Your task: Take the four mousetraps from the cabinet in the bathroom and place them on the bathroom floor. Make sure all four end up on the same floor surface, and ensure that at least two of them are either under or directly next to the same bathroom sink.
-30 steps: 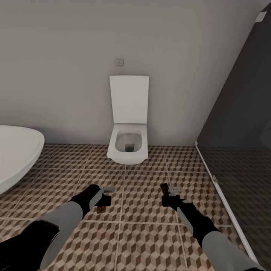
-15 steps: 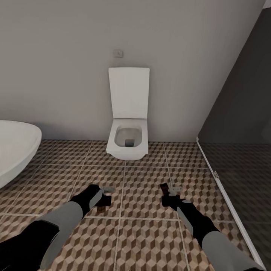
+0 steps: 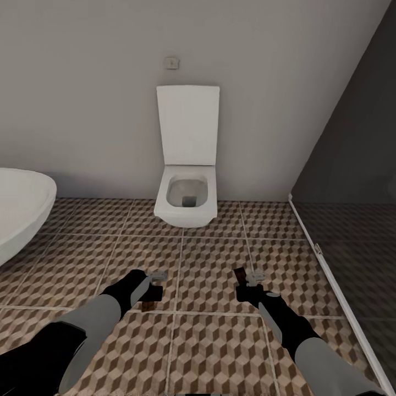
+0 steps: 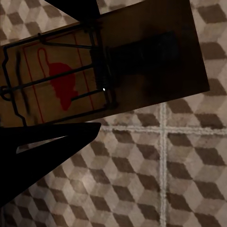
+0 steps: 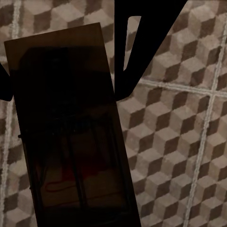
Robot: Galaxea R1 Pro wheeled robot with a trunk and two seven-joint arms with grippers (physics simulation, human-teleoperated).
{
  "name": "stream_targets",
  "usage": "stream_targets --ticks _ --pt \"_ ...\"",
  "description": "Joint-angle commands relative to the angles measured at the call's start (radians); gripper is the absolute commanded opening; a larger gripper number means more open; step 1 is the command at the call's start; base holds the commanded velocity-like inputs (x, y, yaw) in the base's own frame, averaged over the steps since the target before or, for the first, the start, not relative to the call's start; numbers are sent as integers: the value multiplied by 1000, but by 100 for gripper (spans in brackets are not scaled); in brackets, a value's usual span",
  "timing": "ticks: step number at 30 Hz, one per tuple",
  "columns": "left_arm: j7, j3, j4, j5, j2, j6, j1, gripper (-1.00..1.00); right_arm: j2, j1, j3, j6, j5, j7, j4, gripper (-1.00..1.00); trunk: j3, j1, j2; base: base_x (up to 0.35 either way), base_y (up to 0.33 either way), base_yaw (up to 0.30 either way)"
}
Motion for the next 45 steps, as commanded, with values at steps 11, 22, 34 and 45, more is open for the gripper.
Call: stream_targets --ticks 11,22,34,45 --pt "4 -5 -2 7 0 5 0 -100 -1 0 5 4 -11 -1 -2 -100 -43 31 -57 0 0 0" --pt "4 -5 -2 7 0 5 0 -100 -1 0 5 4 -11 -1 -2 -100 -73 46 -85 0 0 0" --pt "4 -5 -2 7 0 5 0 -100 1 0 5 4 -11 -1 -2 -100 -130 92 -169 0 0 0" --pt "3 -5 -2 7 0 4 0 -100 2 0 5 4 -11 -1 -1 -100 -152 100 -183 0 0 0"
